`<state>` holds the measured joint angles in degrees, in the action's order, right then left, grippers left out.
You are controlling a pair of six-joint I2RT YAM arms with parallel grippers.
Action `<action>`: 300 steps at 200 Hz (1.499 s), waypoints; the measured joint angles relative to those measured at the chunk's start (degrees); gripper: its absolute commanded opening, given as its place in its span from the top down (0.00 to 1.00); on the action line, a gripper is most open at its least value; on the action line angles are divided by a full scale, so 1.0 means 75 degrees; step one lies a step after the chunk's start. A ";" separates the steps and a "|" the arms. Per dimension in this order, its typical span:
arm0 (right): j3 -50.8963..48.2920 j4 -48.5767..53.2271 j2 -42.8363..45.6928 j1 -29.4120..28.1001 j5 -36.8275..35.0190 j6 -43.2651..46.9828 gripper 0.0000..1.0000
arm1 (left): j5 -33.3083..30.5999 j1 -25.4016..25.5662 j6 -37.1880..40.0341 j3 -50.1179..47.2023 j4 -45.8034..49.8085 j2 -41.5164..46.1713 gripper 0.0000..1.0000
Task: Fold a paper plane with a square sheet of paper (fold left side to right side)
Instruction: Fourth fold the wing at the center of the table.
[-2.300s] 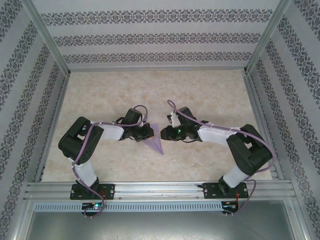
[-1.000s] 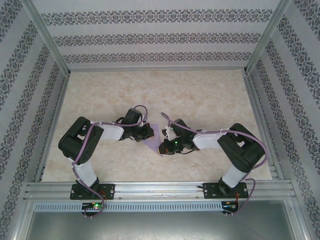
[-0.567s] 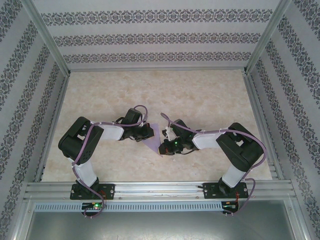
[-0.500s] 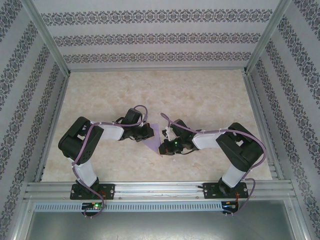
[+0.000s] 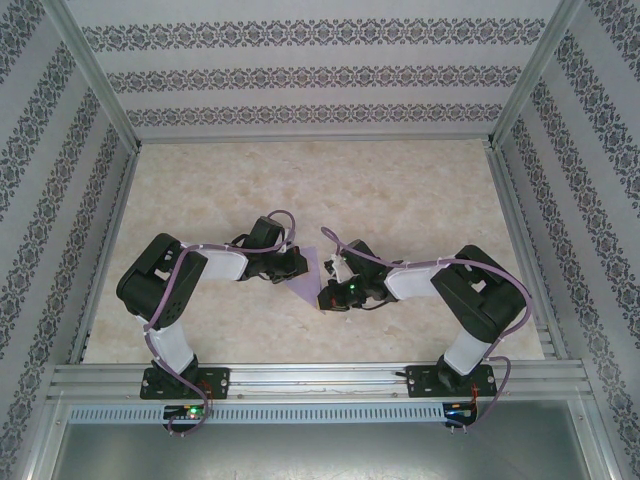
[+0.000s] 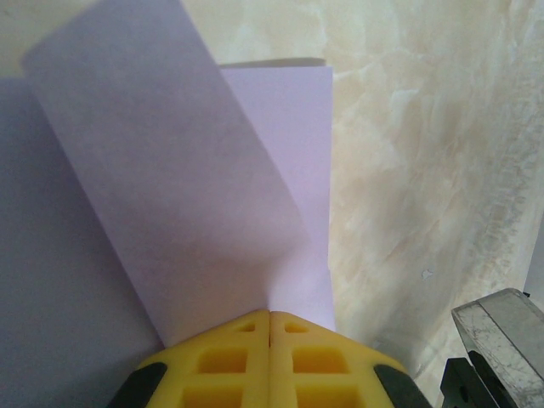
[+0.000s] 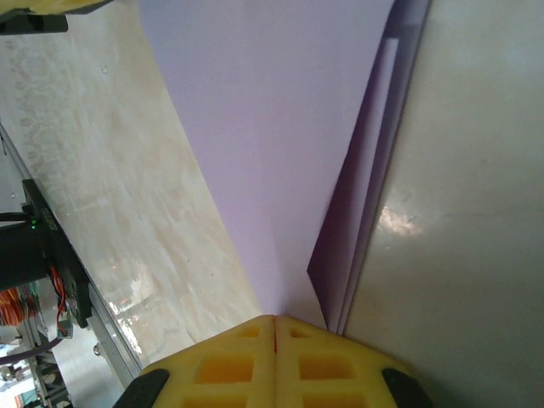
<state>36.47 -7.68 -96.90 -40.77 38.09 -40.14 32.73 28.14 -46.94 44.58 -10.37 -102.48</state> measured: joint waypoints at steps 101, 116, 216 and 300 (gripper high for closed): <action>-0.0743 0.0449 0.0962 -0.0195 -0.0058 -0.0006 1.00 | -0.0050 0.0000 0.0000 0.0000 0.0038 0.0020 1.00; -0.0793 0.0871 0.1422 -0.0154 0.0029 0.0000 1.00 | -0.0064 0.0000 0.0000 0.0000 0.0058 0.0029 1.00; 0.0574 0.0699 0.0857 0.0152 -0.0006 0.0128 1.00 | -0.0076 0.0000 0.0000 0.0000 0.0061 0.0032 1.00; 0.1023 0.0484 -0.0332 0.0102 -0.0560 0.0117 1.00 | -0.0076 0.0000 0.0000 0.0003 0.0061 0.0032 1.00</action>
<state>44.14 -4.05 -99.39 -40.01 33.89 -39.27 32.16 28.14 -46.94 44.60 -9.91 -102.24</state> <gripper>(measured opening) 0.043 0.043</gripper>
